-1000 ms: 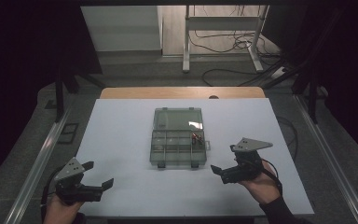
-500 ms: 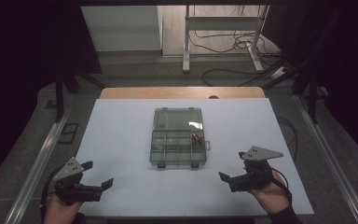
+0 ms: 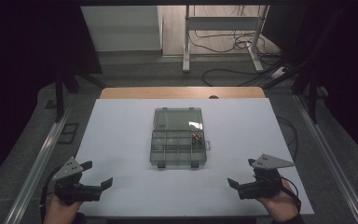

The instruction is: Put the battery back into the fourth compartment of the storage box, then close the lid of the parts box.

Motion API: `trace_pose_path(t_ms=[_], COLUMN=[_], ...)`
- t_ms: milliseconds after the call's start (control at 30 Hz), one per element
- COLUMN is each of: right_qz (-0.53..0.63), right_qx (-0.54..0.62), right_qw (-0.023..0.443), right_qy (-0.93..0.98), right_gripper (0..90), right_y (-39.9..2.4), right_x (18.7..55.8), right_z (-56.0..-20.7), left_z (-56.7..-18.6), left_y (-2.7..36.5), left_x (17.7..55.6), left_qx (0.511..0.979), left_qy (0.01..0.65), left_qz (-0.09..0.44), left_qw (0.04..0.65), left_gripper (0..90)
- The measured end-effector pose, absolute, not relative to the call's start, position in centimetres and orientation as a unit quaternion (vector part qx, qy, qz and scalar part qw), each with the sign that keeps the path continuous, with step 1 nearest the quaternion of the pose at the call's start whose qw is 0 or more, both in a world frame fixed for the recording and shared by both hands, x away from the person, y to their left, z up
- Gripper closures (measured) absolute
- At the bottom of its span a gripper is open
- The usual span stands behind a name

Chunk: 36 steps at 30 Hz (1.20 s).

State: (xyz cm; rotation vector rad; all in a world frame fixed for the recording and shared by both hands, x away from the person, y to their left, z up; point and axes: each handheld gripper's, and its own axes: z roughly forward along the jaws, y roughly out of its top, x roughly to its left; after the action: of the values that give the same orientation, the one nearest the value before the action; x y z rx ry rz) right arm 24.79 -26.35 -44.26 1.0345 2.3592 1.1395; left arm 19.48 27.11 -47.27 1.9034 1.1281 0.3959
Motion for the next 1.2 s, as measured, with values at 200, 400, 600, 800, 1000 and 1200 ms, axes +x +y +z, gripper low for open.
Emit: trace_pose_path(t_ms=[200,400,600,800,1000,1200], right_qz=[0.391,0.378,0.382,0.384,0.387,0.391], right_qx=[0.369,0.371,0.371,0.37,0.368,0.368], right_qw=[0.162,0.152,0.151,0.15,0.152,0.155], right_qy=[0.827,0.834,0.833,0.833,0.832,0.83], right_gripper=[0.0,0.0,0.0,0.0,0.0,0.0], right_y=[-26.9,-27.0,-27.1,-26.9,-26.9,-26.5], right_x=[24.5,24.3,24.4,24.4,24.4,24.6], right_z=[-45.1,-45.9,-45.8,-45.8,-45.7,-45.6], left_z=[-47.3,-47.3,-47.3,-47.2,-47.2,-47.2], left_y=[27.1,27.0,27.0,26.9,26.9,26.9], left_x=[19.5,19.5,19.5,19.5,19.5,19.6], left_qx=[0.764,0.765,0.766,0.768,0.768,0.771], left_qy=[0.452,0.451,0.451,0.45,0.451,0.445], left_qz=[0.159,0.16,0.16,0.163,0.17,0.181], left_qw=[0.432,0.43,0.429,0.426,0.421,0.417], left_gripper=[0.0,0.0,0.0,0.0,0.0,0.3])
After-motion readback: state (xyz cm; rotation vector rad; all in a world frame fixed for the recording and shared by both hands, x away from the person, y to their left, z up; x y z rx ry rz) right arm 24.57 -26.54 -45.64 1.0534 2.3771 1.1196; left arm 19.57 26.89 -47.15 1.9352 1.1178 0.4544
